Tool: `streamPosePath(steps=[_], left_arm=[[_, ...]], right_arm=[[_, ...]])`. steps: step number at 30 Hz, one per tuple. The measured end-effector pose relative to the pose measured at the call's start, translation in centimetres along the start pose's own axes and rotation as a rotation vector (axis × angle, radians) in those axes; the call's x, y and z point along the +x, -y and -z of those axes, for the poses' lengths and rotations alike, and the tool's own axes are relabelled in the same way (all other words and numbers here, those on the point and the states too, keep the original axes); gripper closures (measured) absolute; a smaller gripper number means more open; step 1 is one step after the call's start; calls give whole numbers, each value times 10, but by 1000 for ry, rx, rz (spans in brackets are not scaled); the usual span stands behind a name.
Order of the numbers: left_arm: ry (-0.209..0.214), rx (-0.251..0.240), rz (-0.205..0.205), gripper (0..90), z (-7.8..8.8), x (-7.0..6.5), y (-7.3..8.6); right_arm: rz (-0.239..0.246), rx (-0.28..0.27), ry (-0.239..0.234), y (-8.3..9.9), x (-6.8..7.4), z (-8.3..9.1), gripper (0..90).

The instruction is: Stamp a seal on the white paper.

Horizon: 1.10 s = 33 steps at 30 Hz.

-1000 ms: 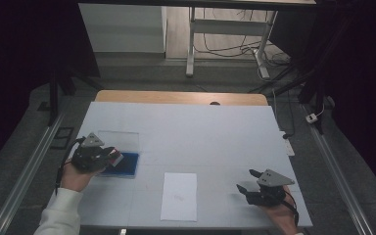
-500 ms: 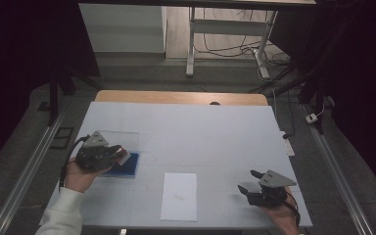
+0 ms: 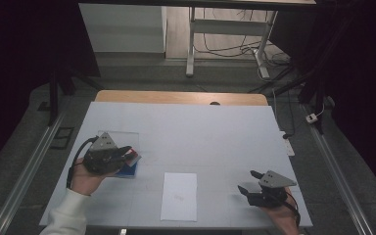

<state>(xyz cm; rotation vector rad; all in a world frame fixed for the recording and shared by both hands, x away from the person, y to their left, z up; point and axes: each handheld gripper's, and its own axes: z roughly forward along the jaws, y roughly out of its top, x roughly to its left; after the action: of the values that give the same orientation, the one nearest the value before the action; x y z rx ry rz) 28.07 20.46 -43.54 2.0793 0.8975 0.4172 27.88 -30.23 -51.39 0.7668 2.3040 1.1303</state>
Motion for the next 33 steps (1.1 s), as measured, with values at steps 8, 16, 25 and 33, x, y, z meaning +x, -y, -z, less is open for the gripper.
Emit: streamPosePath(steps=[8, 16, 25, 33], left_arm=[[40, -11, -25, 702, -5, -12, -6], [70, -2, -50, 702, -13, -24, -11], [105, 0, -72, 702, -21, -35, -15], [124, 2, -83, 702, -25, -41, -18]], right_arm=[[5, 10, -2, 0, 0, -1, 273], [9, 12, 3, 0, 1, -1, 273], [10, 10, -3, 0, 1, -1, 274], [8, 9, -1, -1, 1, 0, 274]])
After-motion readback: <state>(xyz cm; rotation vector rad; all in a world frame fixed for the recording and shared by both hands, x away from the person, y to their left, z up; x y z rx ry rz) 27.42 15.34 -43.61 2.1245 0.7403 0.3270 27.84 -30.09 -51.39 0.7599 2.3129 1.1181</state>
